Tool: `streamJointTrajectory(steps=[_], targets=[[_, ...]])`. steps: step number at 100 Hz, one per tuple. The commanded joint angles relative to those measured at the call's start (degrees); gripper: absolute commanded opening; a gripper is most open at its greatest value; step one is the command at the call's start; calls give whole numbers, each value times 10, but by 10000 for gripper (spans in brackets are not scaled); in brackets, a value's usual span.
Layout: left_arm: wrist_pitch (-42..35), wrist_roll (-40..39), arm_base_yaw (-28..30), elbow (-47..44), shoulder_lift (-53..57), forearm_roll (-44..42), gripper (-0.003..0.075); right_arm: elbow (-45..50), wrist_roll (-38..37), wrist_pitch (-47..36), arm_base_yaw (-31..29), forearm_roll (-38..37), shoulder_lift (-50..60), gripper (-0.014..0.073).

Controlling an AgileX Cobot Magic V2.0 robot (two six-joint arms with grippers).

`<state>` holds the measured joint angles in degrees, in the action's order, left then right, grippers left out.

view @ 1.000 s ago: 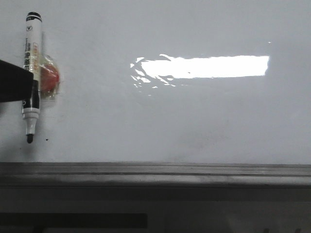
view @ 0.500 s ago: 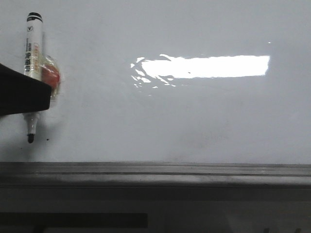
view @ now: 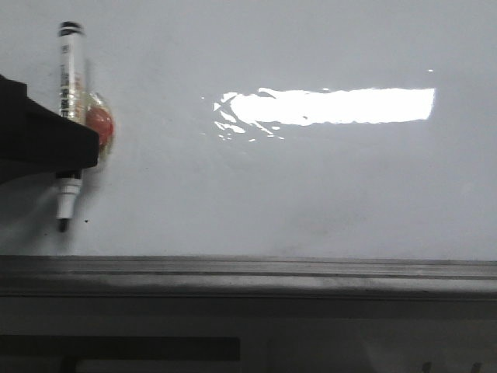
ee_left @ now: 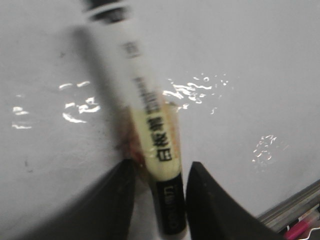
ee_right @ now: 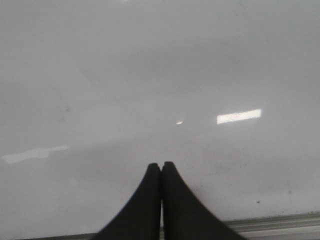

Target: Write number 6 on whiteboard

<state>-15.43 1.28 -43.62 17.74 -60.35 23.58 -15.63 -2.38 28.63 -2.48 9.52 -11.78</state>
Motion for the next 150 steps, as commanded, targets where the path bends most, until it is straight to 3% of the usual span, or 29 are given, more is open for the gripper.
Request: streamJointTrajectory(steps=[1, 6, 44, 61, 79, 89, 103, 110, 127, 150], targets=[[9, -7, 5, 5, -23, 36, 69, -21, 4, -39, 18, 1, -10, -66], [9, -7, 5, 5, -23, 36, -20, -23, 4, -38, 39, 1, -10, -66], [59, -6, 5, 20, 8, 17, -19, -57, 24, -24, 167, 4, -93, -66], [99, -1, 5, 44, 52, -109, -19, -91, 45, -34, 262, 7, -169, -62], [111, -1, -4, 60, 94, -253, -19, -136, 52, -100, 382, 15, -246, -58], [103, -1, -22, 60, 108, -321, -19, -157, 75, -134, 450, 15, -296, 45], [91, -1, -51, 60, 109, -375, -19, -196, 76, -152, 539, 15, -363, 342], [85, -1, -68, 60, 109, -400, -19, -217, 76, -154, 574, 15, -398, 430], [68, -1, -105, 60, 109, -455, -19, -261, 76, -192, 625, 15, -457, 449], [68, -1, -115, 60, 109, -456, -19, -285, 76, -242, 626, 35, -477, 449]])
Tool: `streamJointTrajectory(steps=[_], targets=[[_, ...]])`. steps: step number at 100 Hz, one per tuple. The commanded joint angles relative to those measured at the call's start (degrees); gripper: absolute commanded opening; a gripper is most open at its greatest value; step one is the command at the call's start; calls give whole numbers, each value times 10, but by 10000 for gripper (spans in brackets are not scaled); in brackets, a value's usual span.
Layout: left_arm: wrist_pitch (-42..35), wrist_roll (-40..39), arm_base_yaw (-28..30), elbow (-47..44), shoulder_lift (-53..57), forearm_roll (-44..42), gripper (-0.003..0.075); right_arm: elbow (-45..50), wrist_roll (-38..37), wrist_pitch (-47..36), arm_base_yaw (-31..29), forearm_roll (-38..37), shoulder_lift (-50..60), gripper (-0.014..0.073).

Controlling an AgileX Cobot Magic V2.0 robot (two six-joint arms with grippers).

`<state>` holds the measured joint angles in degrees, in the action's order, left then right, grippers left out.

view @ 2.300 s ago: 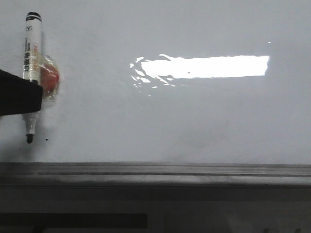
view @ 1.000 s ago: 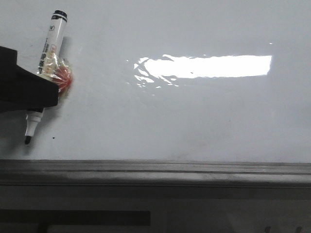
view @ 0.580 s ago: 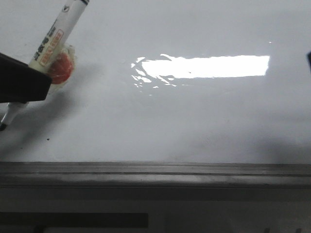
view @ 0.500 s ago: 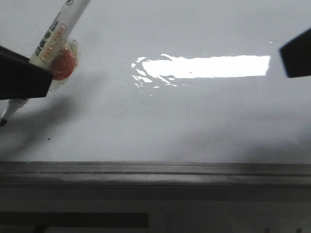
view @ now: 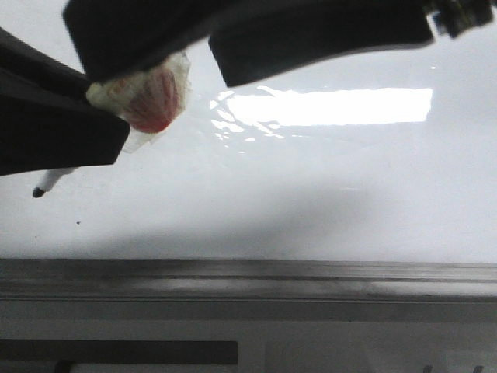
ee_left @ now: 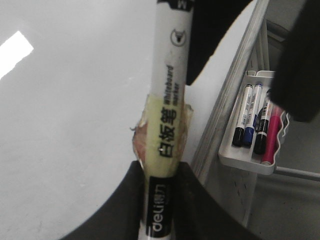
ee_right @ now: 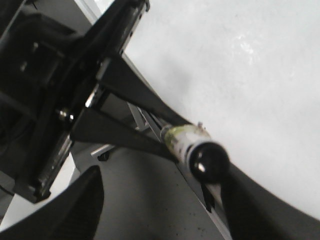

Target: Write number 6 on whiteboard

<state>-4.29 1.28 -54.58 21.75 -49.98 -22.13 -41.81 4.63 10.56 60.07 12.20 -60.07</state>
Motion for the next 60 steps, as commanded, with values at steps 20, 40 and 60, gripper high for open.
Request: streamJointTrajectory(steps=[20, 40, 60], targets=[[-51, -1, -5, 20, 6, 0, -19, -23, 6, -82, 1, 16, 2, 440], [-53, -1, -5, 20, 6, -9, -19, -23, 6, -90, 1, 41, -18, 281], [-53, -1, -5, 20, 6, -9, -19, -23, 6, -109, 1, 51, -27, 28]])
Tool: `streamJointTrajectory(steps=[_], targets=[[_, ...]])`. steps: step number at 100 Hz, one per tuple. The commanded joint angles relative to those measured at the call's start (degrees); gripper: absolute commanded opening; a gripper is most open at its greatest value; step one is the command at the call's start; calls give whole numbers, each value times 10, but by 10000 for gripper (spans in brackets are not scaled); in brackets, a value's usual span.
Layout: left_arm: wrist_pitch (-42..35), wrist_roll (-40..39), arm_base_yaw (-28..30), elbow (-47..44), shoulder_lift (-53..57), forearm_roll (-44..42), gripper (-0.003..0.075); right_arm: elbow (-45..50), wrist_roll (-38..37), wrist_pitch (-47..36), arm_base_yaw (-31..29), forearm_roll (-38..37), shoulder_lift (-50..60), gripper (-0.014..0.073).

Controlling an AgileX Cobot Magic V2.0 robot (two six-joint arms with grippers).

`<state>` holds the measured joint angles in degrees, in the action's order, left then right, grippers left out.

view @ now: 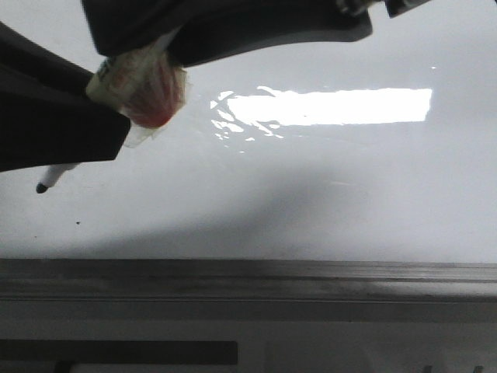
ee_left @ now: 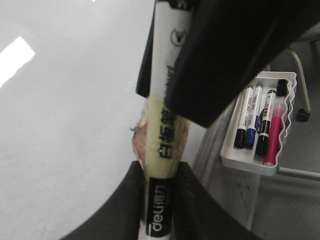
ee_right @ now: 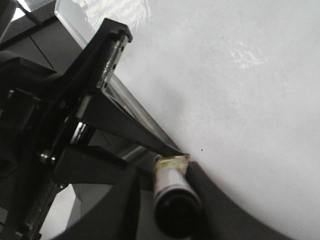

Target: Write number 6 on whiteboard

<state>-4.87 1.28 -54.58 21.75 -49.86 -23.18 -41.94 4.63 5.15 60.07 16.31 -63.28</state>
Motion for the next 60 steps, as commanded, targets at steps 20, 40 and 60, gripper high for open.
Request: streamJointTrajectory(steps=[20, 40, 60], targets=[[-44, -1, -5, 20, 4, 2, -19, -22, 6, -51, 1, 12, 5, -62], [-43, -2, -5, 20, 4, 5, 90, -22, 6, -51, 1, 20, 5, -62], [-35, -4, -5, 20, 34, 67, 472, -22, 6, -51, -5, 23, 5, -62]])
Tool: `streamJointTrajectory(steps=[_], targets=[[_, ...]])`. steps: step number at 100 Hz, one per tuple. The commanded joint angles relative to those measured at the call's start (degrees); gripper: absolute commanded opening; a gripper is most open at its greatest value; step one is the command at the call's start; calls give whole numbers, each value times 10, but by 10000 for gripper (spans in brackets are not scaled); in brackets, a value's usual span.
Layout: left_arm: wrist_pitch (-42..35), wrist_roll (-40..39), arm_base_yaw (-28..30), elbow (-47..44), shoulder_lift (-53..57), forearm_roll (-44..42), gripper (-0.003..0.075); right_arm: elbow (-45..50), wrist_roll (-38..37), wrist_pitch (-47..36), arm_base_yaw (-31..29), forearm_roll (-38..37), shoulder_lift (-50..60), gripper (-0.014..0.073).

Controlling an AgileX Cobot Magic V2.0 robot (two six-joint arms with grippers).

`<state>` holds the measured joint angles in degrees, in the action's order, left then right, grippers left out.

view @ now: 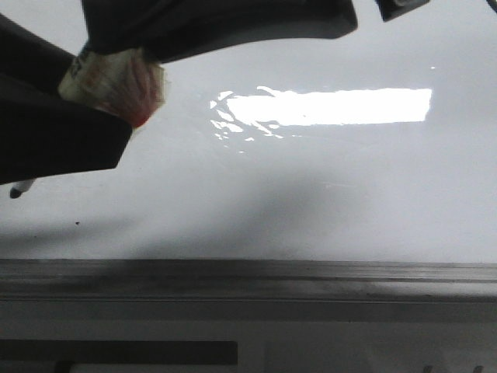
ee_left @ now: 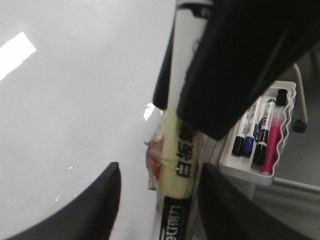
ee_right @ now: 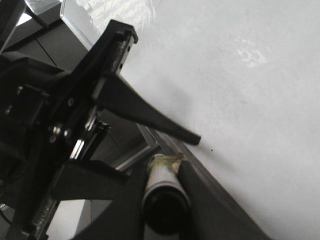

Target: Write number 6 on whiteboard

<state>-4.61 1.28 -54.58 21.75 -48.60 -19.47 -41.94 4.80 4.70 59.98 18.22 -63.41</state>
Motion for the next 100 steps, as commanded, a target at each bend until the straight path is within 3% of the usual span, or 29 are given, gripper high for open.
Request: streamJointTrajectory(steps=[1, 28, 67, 82, 100], targets=[[-37, -4, -5, 20, 23, 31, 473, -22, 4, -47, -4, 4, 6, -62], [62, -4, 21, 20, 148, 44, 394, -27, 4, -25, -72, 24, 31, -62], [59, -6, 160, 19, 208, 82, 390, -82, 4, -9, -189, 24, 39, -62], [57, -6, 174, 19, 208, 93, 388, -87, 4, 0, -214, 24, 32, -62], [57, -6, 174, 19, 208, 93, 388, -84, 4, 61, -204, 27, -28, -62]])
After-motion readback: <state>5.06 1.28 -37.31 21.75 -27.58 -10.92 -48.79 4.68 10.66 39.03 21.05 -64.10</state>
